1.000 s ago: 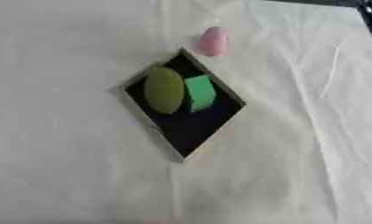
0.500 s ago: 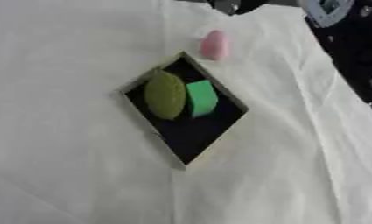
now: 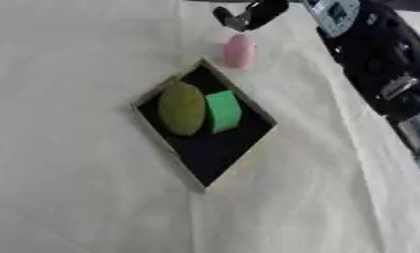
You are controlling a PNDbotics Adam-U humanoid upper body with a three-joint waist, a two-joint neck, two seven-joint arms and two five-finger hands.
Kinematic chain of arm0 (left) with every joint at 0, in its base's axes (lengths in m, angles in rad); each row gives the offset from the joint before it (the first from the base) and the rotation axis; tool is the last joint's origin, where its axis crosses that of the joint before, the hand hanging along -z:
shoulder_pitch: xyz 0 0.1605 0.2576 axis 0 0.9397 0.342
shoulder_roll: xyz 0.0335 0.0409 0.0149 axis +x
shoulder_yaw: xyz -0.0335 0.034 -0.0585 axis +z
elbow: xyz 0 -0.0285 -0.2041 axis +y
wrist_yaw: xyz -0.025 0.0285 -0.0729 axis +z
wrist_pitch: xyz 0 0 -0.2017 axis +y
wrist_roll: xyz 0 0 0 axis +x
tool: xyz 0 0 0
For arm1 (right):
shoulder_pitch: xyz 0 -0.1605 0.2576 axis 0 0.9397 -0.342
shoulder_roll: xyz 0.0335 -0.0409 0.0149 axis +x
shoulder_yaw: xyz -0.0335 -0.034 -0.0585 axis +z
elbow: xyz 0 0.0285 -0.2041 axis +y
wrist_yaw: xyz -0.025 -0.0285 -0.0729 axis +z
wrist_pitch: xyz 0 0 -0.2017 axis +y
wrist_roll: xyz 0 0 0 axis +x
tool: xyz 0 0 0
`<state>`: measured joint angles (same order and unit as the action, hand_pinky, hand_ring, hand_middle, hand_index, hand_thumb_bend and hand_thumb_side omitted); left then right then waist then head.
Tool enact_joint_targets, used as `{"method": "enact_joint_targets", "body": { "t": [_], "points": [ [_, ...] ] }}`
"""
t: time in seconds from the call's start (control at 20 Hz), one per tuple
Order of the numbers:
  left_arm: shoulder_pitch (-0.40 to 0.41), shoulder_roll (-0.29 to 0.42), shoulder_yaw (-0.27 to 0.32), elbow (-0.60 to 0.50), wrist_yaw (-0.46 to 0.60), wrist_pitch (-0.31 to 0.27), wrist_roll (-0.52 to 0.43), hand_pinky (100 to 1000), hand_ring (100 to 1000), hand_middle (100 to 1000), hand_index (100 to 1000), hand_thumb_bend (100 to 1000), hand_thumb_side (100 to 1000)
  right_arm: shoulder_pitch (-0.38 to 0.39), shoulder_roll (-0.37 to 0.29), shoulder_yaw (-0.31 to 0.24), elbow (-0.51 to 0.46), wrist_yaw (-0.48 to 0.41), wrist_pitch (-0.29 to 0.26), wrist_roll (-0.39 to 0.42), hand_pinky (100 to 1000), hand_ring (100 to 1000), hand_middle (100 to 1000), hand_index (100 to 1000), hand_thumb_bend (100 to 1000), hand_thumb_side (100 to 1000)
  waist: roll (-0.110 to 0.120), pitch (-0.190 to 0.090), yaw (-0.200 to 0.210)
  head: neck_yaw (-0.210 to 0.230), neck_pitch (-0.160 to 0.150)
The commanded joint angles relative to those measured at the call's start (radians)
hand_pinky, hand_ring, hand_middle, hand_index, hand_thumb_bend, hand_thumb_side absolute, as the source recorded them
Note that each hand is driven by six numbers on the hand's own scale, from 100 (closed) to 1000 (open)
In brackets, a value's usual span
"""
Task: Pick up objects on the table and place them in the box.
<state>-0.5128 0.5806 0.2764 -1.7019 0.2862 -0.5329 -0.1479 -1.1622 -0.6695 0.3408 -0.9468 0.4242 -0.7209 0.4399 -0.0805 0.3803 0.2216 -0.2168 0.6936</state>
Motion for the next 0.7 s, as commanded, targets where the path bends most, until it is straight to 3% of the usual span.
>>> {"method": "enact_joint_targets", "body": {
  "t": [0.05,0.7],
  "points": [
    [-0.011,0.022,0.006,-0.006,-0.001,-0.006,-0.004,828,860,812,913,100,672,-0.025,-0.012,-0.013,0.011,0.023,-0.074,0.081,918,906,822,892,100,213,0.010,-0.025,0.000,0.000,0.000],
    [-0.008,0.018,0.008,-0.010,-0.001,0.003,-0.007,827,859,809,907,100,672,-0.001,-0.036,-0.042,0.003,0.031,-0.028,0.174,927,910,802,868,100,293,0.010,-0.026,-0.005,0.013,0.010]
  ]
}}
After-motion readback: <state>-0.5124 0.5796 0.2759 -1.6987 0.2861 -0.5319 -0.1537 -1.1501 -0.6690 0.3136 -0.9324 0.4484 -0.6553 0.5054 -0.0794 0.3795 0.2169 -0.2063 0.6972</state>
